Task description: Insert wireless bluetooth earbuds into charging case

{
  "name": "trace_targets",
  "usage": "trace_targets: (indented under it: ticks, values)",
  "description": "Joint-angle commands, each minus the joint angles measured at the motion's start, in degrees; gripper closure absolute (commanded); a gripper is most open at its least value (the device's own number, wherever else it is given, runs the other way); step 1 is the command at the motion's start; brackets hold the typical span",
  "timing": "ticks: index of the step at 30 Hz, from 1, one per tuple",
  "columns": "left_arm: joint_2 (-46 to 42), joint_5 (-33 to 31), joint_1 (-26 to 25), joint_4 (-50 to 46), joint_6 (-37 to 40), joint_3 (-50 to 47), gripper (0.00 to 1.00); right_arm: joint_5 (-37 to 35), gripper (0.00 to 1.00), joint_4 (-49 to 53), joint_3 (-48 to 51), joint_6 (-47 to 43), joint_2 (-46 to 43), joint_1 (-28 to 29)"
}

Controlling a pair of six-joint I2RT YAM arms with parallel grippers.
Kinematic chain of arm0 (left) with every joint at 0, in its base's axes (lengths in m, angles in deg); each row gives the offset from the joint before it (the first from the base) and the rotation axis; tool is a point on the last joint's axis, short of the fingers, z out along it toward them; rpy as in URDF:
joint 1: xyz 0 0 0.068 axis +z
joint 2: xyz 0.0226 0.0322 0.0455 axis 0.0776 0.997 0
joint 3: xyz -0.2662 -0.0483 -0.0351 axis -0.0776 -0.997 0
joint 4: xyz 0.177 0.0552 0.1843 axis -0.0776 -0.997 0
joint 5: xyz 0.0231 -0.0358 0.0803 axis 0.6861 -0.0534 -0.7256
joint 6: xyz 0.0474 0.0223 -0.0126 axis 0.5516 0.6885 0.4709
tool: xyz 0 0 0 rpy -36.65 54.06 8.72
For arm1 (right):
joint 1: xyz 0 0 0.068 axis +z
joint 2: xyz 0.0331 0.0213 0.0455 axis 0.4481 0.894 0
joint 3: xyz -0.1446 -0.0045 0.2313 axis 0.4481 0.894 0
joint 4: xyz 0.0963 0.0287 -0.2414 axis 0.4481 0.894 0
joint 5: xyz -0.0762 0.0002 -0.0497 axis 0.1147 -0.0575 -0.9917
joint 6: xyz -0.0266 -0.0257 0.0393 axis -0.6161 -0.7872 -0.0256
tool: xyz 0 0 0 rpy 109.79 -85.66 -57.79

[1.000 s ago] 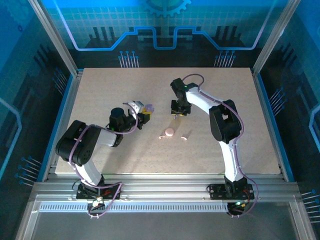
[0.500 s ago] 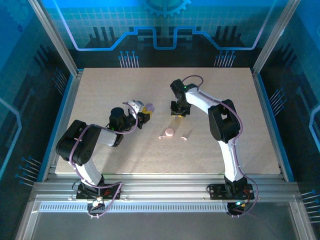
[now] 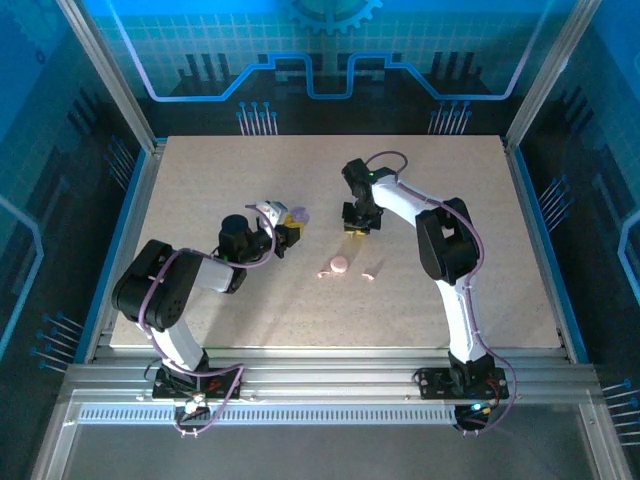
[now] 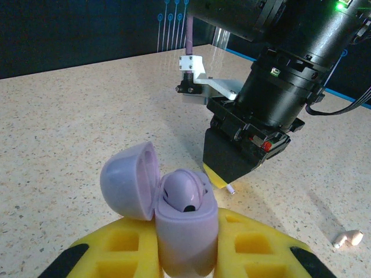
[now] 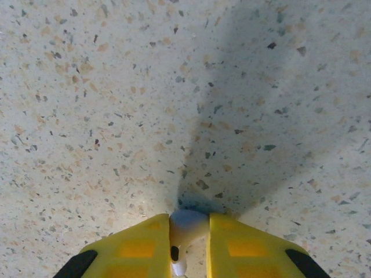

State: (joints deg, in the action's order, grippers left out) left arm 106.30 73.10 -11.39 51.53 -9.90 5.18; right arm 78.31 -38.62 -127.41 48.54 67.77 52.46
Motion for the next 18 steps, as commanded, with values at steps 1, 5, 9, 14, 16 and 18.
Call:
trace_targets:
  ticks: [1,5,9,14,16,18]
  values:
    - [0.06,2.01,0.37,1.01,-0.79,1.69,0.90,-1.07,0.83,-0.20,0.00,-0.58,-0.05,-1.16]
    - [-0.17,2.30,0.28,0.67,-0.74,1.60,0.90,-0.97,0.83,-2.20,2.16,-0.67,-3.96,-1.04]
    - [-0.45,2.50,-0.37,0.83,-0.92,1.25,0.90,-1.28,0.83,-4.58,5.36,-0.76,-8.98,-0.60]
    - [-0.60,2.46,-1.64,1.37,-1.44,1.40,0.90,-1.73,0.83,-7.87,9.39,-0.77,-15.68,0.44]
    - [-0.43,2.38,-2.30,1.88,-1.61,1.51,0.90,-1.83,0.83,-9.44,10.84,-0.68,-18.61,0.92]
    - [-0.11,2.26,-2.75,2.69,-2.13,1.69,0.90,-1.90,0.83,-11.28,12.53,-0.58,-21.64,1.73]
